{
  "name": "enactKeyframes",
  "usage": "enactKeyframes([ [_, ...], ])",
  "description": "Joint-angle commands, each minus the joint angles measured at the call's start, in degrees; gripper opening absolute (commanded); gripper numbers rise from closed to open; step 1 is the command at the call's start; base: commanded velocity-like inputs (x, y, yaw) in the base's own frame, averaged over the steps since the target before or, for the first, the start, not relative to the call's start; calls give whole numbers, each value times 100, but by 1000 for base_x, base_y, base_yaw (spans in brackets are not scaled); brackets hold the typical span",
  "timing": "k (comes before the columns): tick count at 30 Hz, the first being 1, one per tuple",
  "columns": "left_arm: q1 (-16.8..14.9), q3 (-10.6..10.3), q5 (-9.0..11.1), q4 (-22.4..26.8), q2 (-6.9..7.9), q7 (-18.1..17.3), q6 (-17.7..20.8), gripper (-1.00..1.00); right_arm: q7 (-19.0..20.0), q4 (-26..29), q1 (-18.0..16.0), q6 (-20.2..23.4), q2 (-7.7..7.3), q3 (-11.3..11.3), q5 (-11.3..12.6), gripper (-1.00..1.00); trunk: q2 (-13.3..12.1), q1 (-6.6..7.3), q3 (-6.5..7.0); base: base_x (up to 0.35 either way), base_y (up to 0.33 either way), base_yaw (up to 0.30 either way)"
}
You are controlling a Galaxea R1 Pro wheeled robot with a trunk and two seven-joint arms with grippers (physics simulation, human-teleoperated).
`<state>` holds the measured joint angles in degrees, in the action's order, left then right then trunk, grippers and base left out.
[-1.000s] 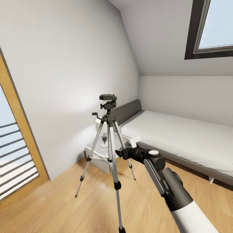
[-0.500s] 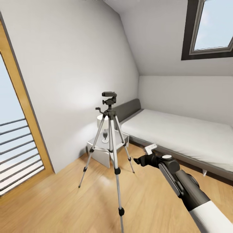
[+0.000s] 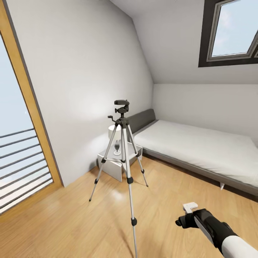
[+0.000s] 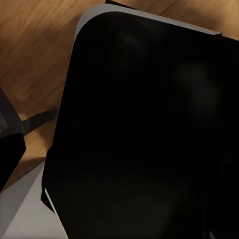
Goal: Attach the digital camera to the camera tripod in the bedroom.
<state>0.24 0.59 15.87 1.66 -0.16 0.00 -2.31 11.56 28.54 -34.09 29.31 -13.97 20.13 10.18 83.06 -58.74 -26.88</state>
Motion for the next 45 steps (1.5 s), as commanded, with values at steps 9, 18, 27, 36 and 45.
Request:
enactKeyframes([
  [9,11,30,39,39,-14,0,-7,100,90,-388,-231,-369,45,37,44,100,3,1,-5,-5,0,0],
  [18,11,37,39,60,-15,0,-7,100,92,-161,-352,-352,15,37,2,100,3,1,-5,0,-14,0],
  [27,11,36,39,62,-19,0,-7,100,92,-164,-346,-238,29,59,-14,100,3,1,-5,0,-231,0],
  [36,11,37,39,62,-19,0,-7,100,92,-164,-345,-213,27,61,-16,100,3,1,-5,0,-108,0],
  [45,11,34,39,62,-19,-2,-7,100,92,-164,-344,-208,26,61,-9,100,3,1,-5,0,-28,0],
])
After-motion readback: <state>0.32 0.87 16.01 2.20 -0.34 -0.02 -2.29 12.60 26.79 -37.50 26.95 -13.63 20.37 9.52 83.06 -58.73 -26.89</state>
